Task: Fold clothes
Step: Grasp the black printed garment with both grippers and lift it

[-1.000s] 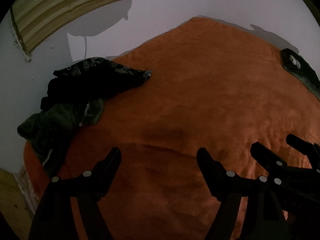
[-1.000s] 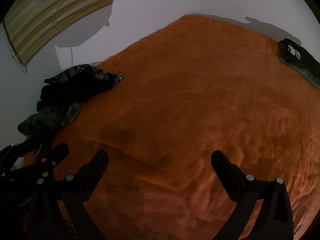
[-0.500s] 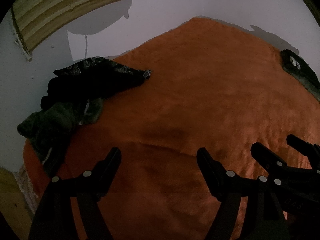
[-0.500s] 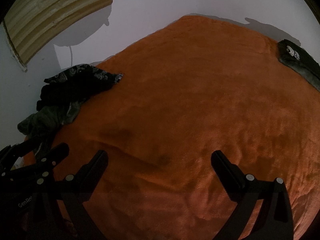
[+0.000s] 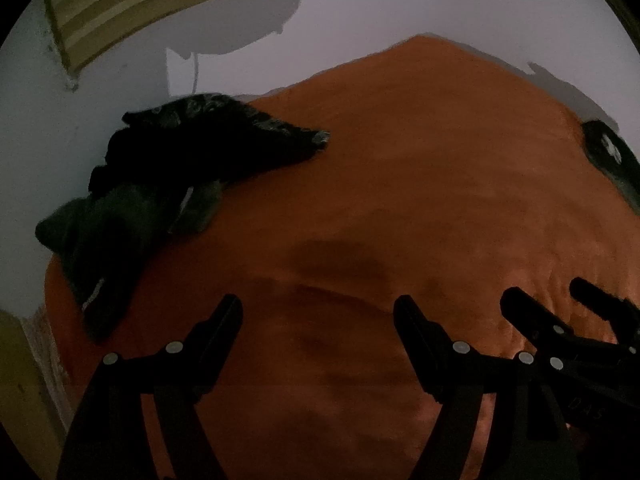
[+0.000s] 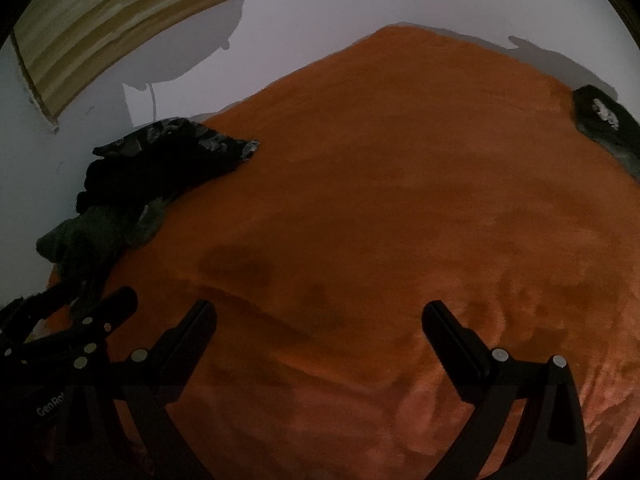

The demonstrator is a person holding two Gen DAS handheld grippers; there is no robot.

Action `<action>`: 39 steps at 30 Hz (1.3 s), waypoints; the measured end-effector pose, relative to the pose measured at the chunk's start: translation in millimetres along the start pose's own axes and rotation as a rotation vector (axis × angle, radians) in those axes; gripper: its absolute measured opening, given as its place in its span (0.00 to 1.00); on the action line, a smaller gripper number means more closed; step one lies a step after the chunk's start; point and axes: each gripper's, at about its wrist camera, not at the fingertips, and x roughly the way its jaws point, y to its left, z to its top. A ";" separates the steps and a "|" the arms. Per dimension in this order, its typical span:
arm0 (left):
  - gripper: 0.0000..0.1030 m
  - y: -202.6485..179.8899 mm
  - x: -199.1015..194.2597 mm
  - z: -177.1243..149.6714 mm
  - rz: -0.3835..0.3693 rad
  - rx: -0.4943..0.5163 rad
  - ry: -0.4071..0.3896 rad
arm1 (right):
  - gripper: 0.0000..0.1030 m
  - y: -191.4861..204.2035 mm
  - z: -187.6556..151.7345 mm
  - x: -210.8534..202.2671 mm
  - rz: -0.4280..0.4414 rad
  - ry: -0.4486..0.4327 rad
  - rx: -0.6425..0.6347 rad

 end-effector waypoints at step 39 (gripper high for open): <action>0.76 202.5 167.0 128.5 -0.082 -0.231 0.069 | 1.00 148.5 144.4 199.4 0.193 0.045 -0.247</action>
